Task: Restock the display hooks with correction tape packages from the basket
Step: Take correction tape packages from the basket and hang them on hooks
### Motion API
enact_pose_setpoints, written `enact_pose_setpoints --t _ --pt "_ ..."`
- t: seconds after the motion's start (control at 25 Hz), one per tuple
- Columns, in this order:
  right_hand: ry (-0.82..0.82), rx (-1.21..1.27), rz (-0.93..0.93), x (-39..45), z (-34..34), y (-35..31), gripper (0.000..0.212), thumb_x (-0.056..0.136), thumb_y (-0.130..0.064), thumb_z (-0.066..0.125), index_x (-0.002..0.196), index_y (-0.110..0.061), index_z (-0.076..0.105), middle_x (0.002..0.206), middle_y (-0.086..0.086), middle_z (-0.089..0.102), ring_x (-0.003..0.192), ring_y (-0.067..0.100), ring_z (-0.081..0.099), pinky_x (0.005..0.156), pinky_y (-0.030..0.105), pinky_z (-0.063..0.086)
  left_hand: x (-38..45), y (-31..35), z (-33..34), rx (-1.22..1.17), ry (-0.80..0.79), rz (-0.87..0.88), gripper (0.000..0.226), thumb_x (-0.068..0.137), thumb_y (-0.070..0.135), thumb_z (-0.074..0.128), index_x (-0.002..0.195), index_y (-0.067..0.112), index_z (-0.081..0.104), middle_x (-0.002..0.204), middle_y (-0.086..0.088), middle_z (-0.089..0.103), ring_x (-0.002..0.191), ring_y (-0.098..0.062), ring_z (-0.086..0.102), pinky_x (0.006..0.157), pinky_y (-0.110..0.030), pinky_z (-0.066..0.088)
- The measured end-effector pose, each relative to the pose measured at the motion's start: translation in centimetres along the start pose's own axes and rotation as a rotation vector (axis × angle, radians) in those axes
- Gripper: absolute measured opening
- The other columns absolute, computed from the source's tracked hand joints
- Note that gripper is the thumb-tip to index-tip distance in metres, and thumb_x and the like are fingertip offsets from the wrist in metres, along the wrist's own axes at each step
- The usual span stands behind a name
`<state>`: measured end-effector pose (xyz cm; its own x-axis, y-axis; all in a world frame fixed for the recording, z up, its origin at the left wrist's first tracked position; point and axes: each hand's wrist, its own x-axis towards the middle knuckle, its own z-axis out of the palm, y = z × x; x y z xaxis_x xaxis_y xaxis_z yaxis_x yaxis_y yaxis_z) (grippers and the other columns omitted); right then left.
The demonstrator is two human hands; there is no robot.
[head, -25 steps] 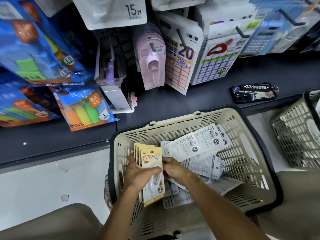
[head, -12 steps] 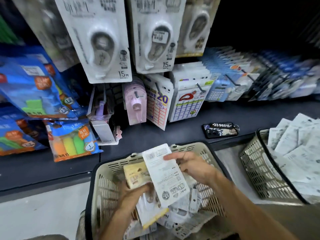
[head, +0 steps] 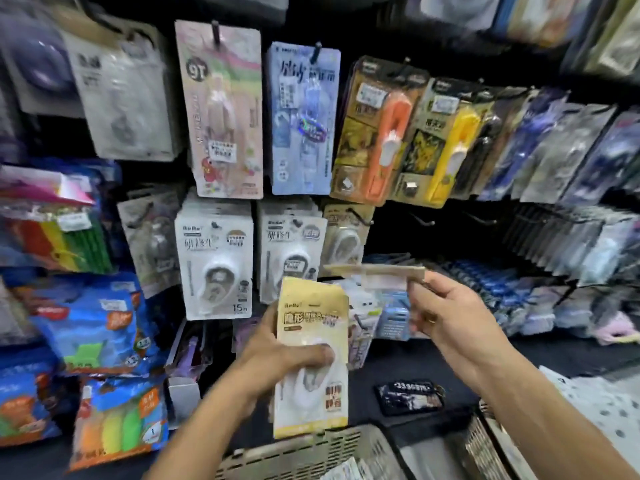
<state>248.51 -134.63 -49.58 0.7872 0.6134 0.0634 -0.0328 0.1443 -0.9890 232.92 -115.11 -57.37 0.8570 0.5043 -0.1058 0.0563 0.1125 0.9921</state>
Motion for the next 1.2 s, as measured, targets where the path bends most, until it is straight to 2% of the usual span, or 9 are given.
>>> enact_pose_setpoints --t 0.16,0.28,0.4,0.6,0.8,0.92,1.0,1.04,1.2 --pt "0.084 0.149 0.132 1.2 0.9 -0.1 0.015 0.077 -0.031 0.071 0.075 -0.016 0.072 0.057 0.001 0.060 0.050 0.011 0.059 0.045 0.023 0.051 0.2 5.3 -3.3 0.055 -0.023 0.059 0.101 0.035 0.035 0.100 0.126 0.023 0.058 0.107 -0.004 0.079 0.097 -0.026 0.077 0.092 -0.047 0.058" --pt "0.035 0.017 0.198 1.4 2.5 0.5 0.035 0.082 -0.038 0.072 0.051 -0.025 0.066 0.044 -0.002 0.039 0.040 0.013 0.042 0.041 0.025 0.037 -0.3 6.2 -3.5 0.015 -0.009 0.100 0.102 0.029 0.039 0.102 0.122 0.019 0.063 0.107 -0.006 0.079 0.096 -0.029 0.077 0.082 -0.040 0.061" --pt "0.077 -0.378 0.024 1.8 3.0 0.7 0.061 0.094 -0.037 0.068 0.039 -0.019 0.047 0.040 -0.001 0.037 0.035 0.013 0.034 0.038 0.021 0.031 -0.2 6.0 -2.5 -0.067 0.002 0.120 0.089 0.036 0.031 0.097 0.118 0.016 0.067 0.107 -0.008 0.079 0.094 -0.030 0.077 0.074 -0.036 0.063" --pt "0.304 -0.437 -0.124 2.4 1.4 0.5 0.053 0.096 -0.035 0.067 0.061 0.002 0.053 0.055 0.028 0.046 0.047 0.022 0.046 0.042 0.025 0.035 -0.1 6.0 -2.3 -0.113 -0.002 0.130 0.090 0.036 0.031 0.092 0.120 0.014 0.066 0.104 -0.006 0.080 0.091 -0.027 0.078 0.067 -0.028 0.061" --pt "0.351 -0.465 -0.114 3.2 1.4 0.4 0.065 0.089 -0.040 0.075 0.054 -0.006 0.031 0.053 0.008 0.023 0.050 0.021 0.025 0.049 0.026 0.027 -0.8 6.2 -2.8 -0.112 -0.041 0.174 0.086 0.038 0.031 0.092 0.118 0.015 0.067 0.104 -0.006 0.080 0.090 -0.025 0.078 0.067 -0.026 0.061" --pt "0.396 -0.402 -0.058 4.3 1.9 0.7 0.042 0.093 -0.034 0.071 0.067 -0.006 0.054 0.052 0.002 0.050 0.049 0.022 0.042 0.055 0.036 0.040 -1.0 6.4 -2.4 -0.159 -0.057 0.190 0.076 0.042 0.021 0.091 0.114 0.013 0.069 0.101 -0.008 0.080 0.085 -0.024 0.079 0.061 -0.024 0.060" --pt "0.341 -0.328 0.032 3.6 3.0 0.6 0.016 0.097 -0.030 0.065 0.104 -0.015 0.065 0.084 -0.002 0.071 0.066 0.020 0.065 0.064 0.040 0.053 -1.0 6.4 -2.1 -0.203 -0.030 0.196 0.058 0.050 0.009 0.088 0.105 0.015 0.070 0.096 -0.009 0.081 0.079 -0.023 0.079 0.057 -0.025 0.060" --pt "0.260 -0.299 0.040 2.9 3.6 0.5 0.020 0.096 -0.033 0.067 0.113 -0.022 0.063 0.096 -0.003 0.072 0.076 0.019 0.071 0.070 0.039 0.056 -1.0 6.3 -2.0 -0.220 -0.013 0.192 0.054 0.054 0.008 0.085 0.105 0.015 0.070 0.095 -0.009 0.080 0.077 -0.024 0.079 0.056 -0.026 0.060" --pt "-0.281 -0.399 -0.086 -1.3 7.5 1.4 0.039 0.072 -0.058 0.077 0.104 -0.037 0.068 0.103 -0.008 0.076 0.093 0.011 0.073 0.079 0.033 0.059 -0.6 6.4 -1.2 -0.281 0.011 0.162 0.065 0.052 0.010 0.087 0.115 0.006 0.069 0.099 -0.014 0.080 0.079 -0.027 0.078 0.057 -0.031 0.060"
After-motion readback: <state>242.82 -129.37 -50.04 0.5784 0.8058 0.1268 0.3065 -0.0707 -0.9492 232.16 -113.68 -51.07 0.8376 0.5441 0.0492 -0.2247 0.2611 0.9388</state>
